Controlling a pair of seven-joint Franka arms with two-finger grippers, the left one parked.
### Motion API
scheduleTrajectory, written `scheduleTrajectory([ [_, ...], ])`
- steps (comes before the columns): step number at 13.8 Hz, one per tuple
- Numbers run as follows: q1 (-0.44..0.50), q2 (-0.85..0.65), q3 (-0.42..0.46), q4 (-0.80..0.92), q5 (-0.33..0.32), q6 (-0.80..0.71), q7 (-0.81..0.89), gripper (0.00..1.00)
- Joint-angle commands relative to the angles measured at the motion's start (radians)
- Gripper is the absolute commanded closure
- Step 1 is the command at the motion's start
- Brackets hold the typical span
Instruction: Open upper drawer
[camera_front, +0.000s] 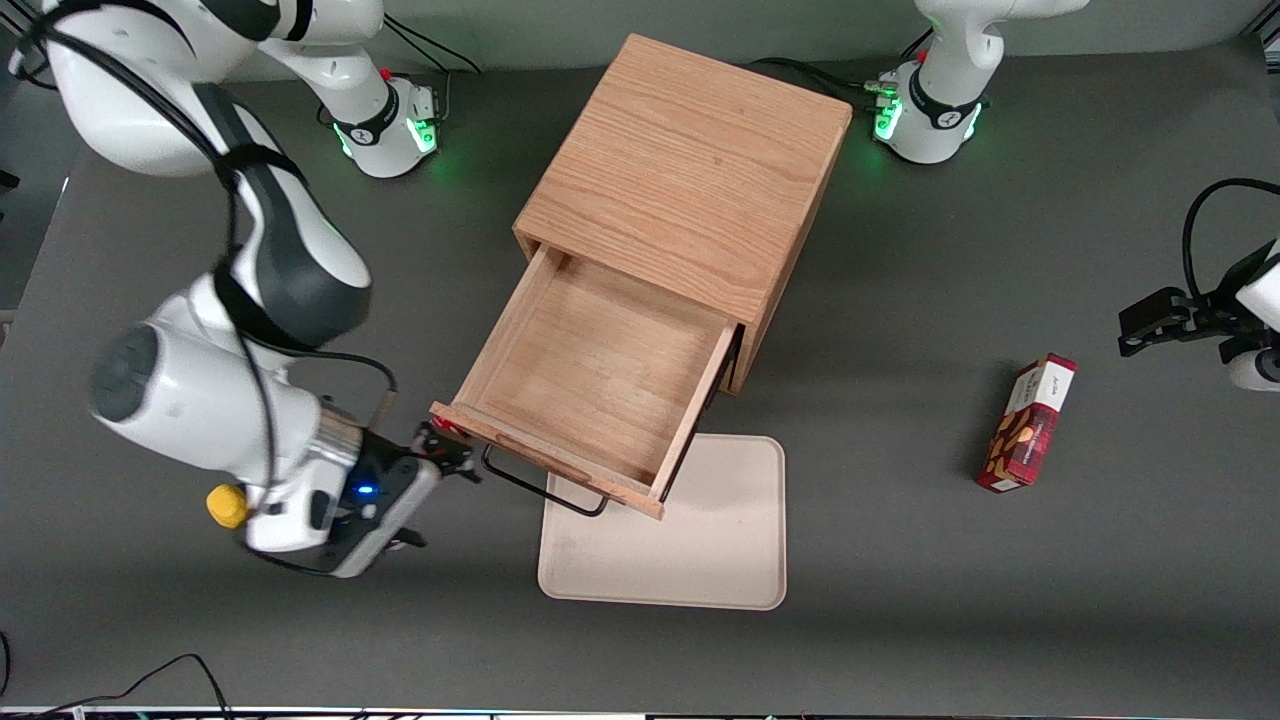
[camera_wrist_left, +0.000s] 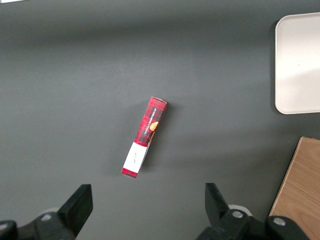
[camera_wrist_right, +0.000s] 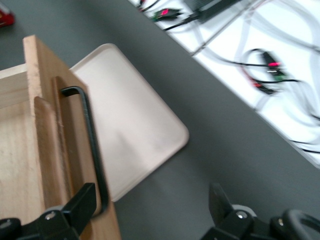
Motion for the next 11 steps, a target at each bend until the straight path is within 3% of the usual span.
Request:
scheduleTrajectory([
  [1, -0.075, -0.280, -0.104, -0.237, 0.070, -0.039, -0.018, 0.00],
  [4, -0.146, -0.450, -0.149, -0.348, 0.106, -0.190, 0.043, 0.00],
  [6, -0.140, -0.565, -0.207, -0.437, 0.106, -0.267, 0.252, 0.00],
  [11, -0.119, -0.754, -0.221, -0.638, 0.078, -0.327, 0.480, 0.00],
])
